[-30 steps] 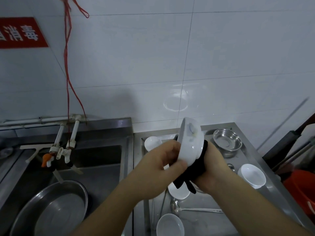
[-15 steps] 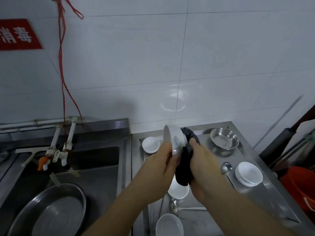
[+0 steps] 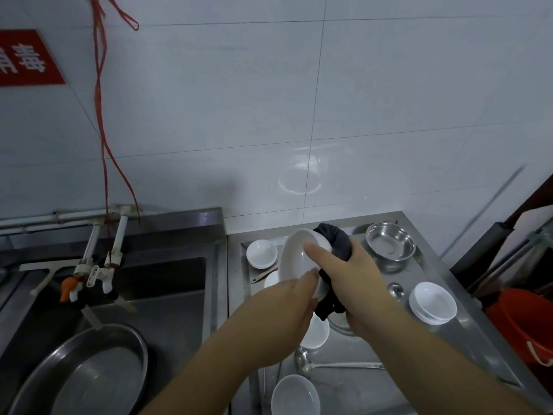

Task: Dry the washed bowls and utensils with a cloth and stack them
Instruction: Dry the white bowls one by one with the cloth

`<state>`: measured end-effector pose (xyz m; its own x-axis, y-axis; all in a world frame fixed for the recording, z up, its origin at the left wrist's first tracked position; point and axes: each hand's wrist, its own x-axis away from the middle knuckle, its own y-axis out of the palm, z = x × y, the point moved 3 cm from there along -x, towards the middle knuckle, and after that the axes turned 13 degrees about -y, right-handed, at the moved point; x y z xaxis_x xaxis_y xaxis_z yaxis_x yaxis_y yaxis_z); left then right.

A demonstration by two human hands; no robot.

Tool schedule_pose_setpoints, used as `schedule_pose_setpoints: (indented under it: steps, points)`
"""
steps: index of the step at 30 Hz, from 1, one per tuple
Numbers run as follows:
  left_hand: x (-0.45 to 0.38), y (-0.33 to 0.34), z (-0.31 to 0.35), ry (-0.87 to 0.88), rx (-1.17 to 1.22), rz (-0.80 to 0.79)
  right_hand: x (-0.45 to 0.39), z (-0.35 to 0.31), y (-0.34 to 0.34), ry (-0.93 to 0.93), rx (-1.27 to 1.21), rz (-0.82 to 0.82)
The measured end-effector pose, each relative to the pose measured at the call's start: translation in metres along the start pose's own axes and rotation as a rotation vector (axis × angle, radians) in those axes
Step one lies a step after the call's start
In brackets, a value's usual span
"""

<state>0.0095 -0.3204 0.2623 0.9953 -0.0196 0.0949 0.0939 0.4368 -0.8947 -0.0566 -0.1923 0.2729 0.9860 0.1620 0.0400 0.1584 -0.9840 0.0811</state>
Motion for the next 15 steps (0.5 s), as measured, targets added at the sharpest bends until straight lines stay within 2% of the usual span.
schedule_pose_setpoints:
  steps: [3, 5, 8, 10, 13, 15]
  points:
    - [-0.003, 0.007, -0.005, 0.052, -0.062, 0.121, -0.006, 0.016, -0.005, 0.067, -0.081, 0.026]
    - [-0.002, 0.013, -0.007, 0.061, -0.019, 0.195, -0.009, 0.028, -0.005, 0.123, -0.191, 0.009]
    - [-0.001, 0.02, -0.014, 0.007, 0.209, 0.366, -0.012, 0.045, -0.008, 0.189, -0.329, 0.011]
    - [-0.003, 0.023, -0.024, -0.155, 0.364, 0.465, -0.014, 0.055, -0.008, 0.232, -0.401, 0.016]
    - [-0.01, 0.029, -0.042, -0.465, 0.639, 0.371, -0.017, 0.066, -0.014, 0.268, -0.447, 0.017]
    - [-0.015, 0.035, -0.047, -0.559, 0.831, 0.267, -0.019, 0.071, -0.022, 0.31, -0.452, 0.044]
